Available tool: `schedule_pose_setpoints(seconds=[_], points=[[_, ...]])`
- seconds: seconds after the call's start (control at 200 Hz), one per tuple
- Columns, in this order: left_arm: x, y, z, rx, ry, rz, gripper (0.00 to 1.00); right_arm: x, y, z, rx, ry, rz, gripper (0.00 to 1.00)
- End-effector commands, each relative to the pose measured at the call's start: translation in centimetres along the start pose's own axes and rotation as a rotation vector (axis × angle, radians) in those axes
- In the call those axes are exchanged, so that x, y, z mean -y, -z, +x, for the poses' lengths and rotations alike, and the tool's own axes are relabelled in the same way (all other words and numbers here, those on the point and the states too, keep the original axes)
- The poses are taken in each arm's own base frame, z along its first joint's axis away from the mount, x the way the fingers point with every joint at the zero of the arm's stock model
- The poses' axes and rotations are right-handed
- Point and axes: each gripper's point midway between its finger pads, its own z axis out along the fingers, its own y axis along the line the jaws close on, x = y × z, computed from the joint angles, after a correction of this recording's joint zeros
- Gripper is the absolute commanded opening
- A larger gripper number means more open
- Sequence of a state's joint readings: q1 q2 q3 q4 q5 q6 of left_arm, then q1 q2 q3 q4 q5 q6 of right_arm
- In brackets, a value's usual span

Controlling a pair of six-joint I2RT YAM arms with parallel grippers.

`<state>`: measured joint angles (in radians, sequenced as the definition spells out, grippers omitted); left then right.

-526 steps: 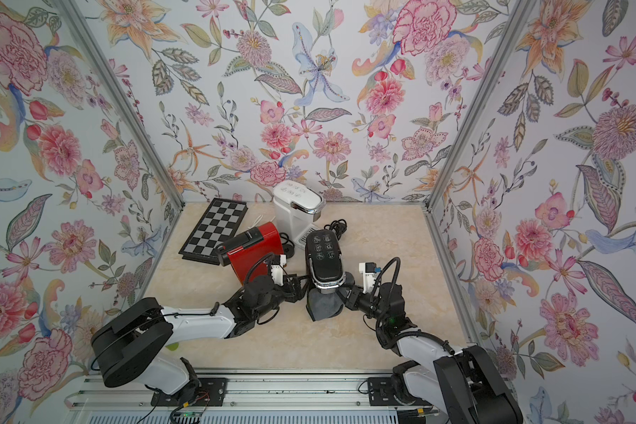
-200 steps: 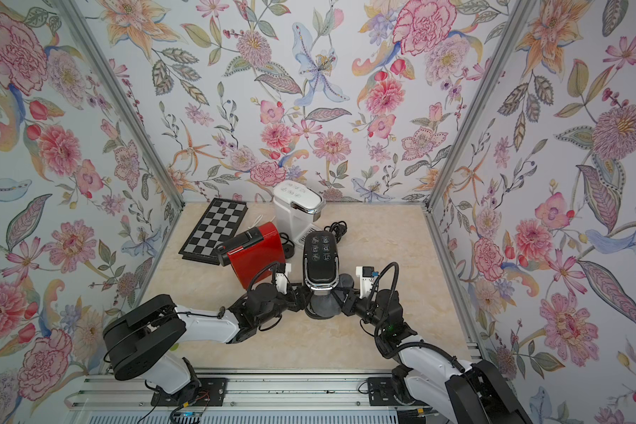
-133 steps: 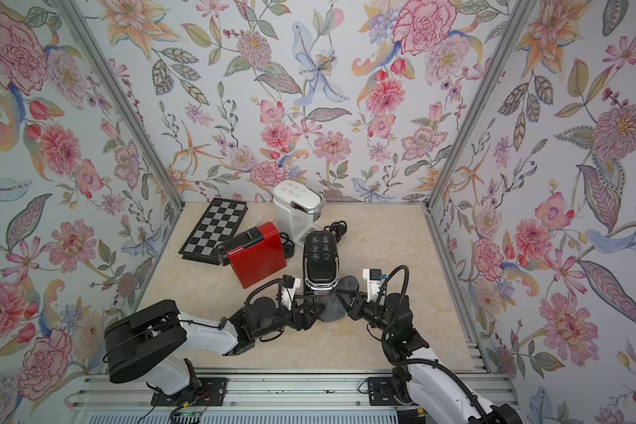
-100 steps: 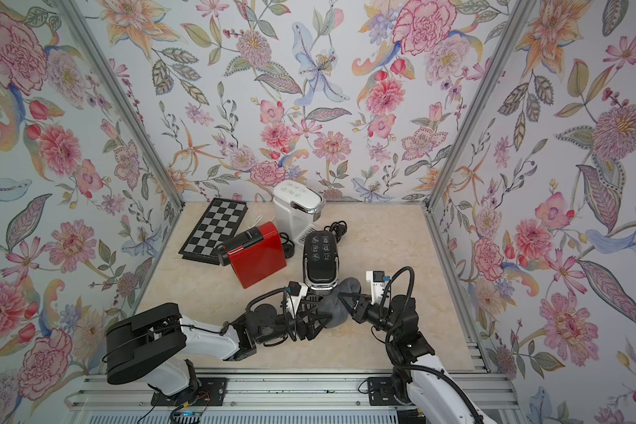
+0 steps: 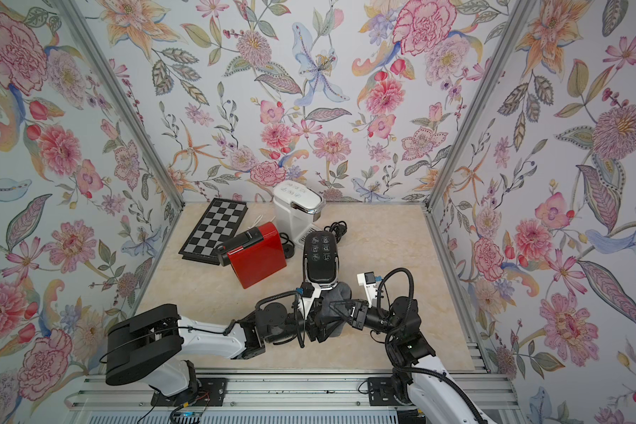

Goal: Wipe the surface of a coffee machine
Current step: Adjust the cleaning item.

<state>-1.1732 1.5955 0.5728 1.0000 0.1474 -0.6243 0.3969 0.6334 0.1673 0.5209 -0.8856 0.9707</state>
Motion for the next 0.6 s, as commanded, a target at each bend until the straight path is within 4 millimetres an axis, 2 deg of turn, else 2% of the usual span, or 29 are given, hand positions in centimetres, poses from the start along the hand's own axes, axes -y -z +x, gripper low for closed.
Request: schedule_pose_setpoints(seconds=[0.0, 0.12, 0.14, 0.165, 0.3, 0.37, 0.44, 0.515, 0.595], points=[[0.0, -0.3, -1.0, 0.027, -0.037, -0.026, 0.75, -4.6, -0.3, -0.8, -0.031, 0.077, -0.139, 0.18], [-0.4, 0.2, -0.8, 0.025, -0.038, -0.043, 0.56, -4.4, -0.6, -0.9, -0.036, 0.088, -0.128, 0.18], [-0.5, 0.3, -0.6, 0.021, -0.039, -0.048, 0.52, -4.2, -0.6, -0.8, -0.036, 0.088, -0.123, 0.18], [0.0, 0.8, -1.7, 0.051, -0.038, -0.039, 0.47, -4.0, -0.6, -0.9, -0.034, 0.089, -0.117, 0.18], [-0.6, 1.7, -1.9, 0.059, -0.036, -0.072, 0.15, -3.0, -0.7, -1.3, -0.004, 0.091, -0.076, 0.19], [-0.8, 2.1, -1.8, 0.061, -0.035, -0.083, 0.11, -2.7, -0.7, -1.7, 0.016, 0.094, -0.062, 0.21], [-1.3, 2.6, -1.8, 0.061, -0.031, -0.11, 0.0, -2.4, -0.7, -1.9, 0.027, 0.102, -0.044, 0.37], [-2.0, 3.5, -1.7, 0.062, -0.026, -0.149, 0.0, -2.0, -0.7, -2.0, 0.032, 0.113, -0.007, 0.4], [-2.5, 4.9, -1.9, 0.083, -0.022, -0.179, 0.0, -0.7, -0.4, -2.1, 0.034, 0.125, 0.087, 0.48]])
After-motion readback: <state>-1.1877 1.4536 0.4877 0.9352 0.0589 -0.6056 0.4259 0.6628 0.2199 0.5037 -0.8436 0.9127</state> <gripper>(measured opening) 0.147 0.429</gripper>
